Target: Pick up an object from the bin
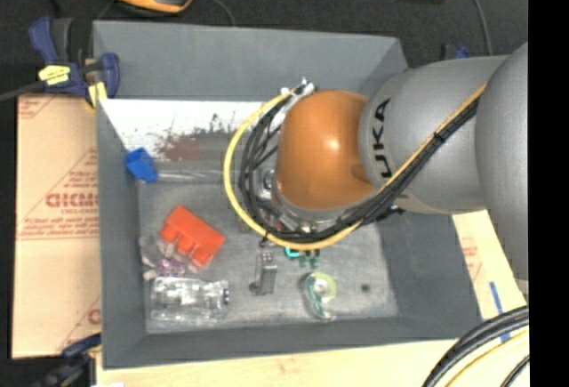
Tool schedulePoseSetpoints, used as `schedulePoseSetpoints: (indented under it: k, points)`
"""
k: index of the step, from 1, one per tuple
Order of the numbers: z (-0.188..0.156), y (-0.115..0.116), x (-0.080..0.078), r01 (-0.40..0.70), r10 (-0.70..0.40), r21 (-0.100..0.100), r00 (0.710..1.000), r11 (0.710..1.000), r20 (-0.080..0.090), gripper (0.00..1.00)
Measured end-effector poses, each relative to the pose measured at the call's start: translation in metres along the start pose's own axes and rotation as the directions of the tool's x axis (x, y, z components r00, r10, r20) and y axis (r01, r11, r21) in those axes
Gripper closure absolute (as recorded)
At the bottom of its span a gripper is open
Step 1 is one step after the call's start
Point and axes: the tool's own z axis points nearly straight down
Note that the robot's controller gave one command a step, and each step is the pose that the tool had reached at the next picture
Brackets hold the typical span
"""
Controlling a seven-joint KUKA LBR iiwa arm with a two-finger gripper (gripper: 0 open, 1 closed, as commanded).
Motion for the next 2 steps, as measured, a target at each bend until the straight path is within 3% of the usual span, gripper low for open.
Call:
schedulePoseSetpoints:
  k: [1,2]
  points:
    - [0.0777,0.0673,-0.0151,-0.139,0.139,-0.001,0.99,0.99,0.006,0.0]
    - [0.07,0.067,-0.0196,-0.144,0.144,-0.008,0.989,0.99,0.018,1.0]
